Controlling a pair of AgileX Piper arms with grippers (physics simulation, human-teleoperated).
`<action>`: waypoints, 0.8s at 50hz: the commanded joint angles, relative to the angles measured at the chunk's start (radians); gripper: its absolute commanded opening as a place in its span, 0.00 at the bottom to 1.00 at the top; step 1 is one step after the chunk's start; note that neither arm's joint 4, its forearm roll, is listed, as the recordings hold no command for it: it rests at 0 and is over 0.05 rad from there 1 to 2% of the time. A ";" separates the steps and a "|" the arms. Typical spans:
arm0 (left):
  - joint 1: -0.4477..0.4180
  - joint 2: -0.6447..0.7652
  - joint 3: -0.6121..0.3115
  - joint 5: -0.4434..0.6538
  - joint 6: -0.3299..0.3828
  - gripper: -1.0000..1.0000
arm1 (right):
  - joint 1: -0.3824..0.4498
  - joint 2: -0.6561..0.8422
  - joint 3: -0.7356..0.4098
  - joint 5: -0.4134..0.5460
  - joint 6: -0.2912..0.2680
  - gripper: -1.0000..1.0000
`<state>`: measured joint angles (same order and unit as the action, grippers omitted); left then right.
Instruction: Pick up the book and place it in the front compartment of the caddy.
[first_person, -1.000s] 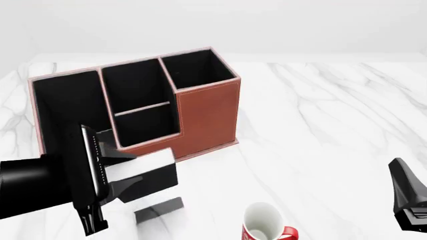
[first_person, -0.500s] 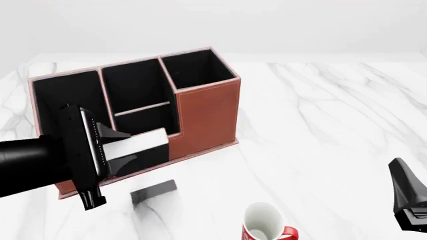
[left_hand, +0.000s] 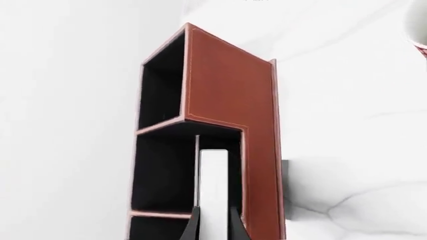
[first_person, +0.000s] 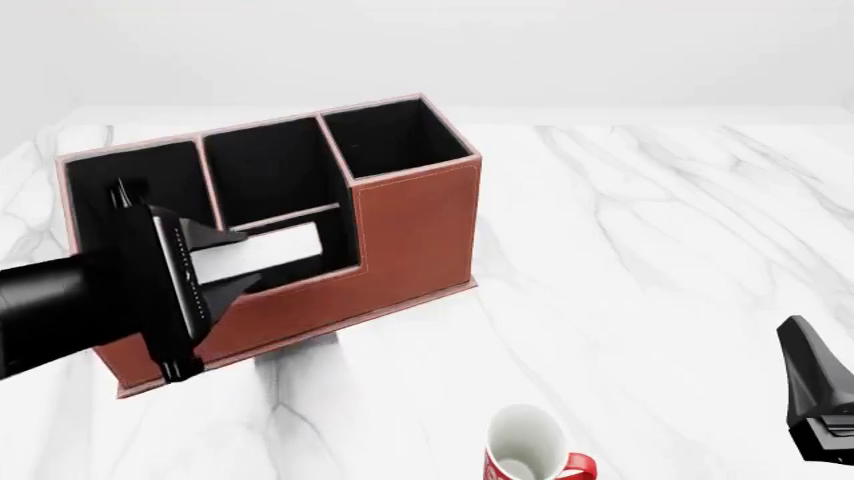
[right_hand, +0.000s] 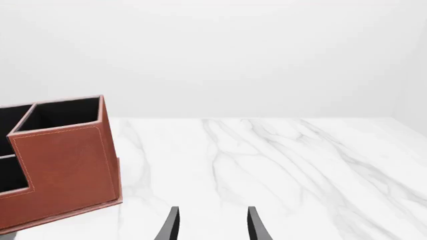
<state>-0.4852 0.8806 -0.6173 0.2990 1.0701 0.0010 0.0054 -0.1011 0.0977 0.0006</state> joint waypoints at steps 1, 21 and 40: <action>0.011 -0.014 -0.019 -0.056 0.065 0.00 | 0.000 -0.001 0.000 0.000 0.000 1.00; 0.010 -0.005 0.022 -0.244 0.212 0.00 | 0.000 -0.001 0.000 0.000 0.000 1.00; 0.032 0.059 0.026 -0.330 0.268 0.00 | 0.000 -0.001 0.000 0.000 0.000 1.00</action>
<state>-0.4672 0.9202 -0.5857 0.0304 1.2922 0.0010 0.0054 -0.1011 0.0976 0.0006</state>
